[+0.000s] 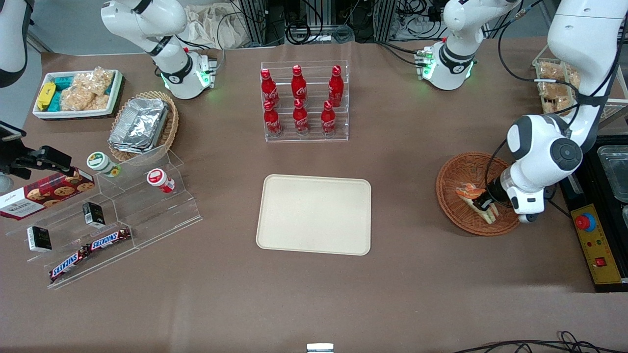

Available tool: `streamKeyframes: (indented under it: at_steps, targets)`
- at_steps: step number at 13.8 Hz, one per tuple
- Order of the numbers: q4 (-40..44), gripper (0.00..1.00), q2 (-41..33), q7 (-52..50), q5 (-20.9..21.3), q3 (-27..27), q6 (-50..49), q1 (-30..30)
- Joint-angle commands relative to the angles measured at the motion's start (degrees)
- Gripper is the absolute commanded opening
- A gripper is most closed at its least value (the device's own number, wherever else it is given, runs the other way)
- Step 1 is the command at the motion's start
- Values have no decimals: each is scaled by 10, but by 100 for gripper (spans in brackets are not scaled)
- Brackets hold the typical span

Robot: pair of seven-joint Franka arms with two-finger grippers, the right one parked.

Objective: Place sandwich from basket to tray
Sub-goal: 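Close the left gripper on the sandwich and lift it from the basket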

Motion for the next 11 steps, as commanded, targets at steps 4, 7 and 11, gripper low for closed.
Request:
streamKeyframes:
  at_steps: [4,7,11]
  targets:
    - [84,0,-30,23,7,-8,-162,-3]
    - [241,0,-19,55,7,-37,-359,-12]
    - [361,2,-5,69,7,-48,-464,-86]
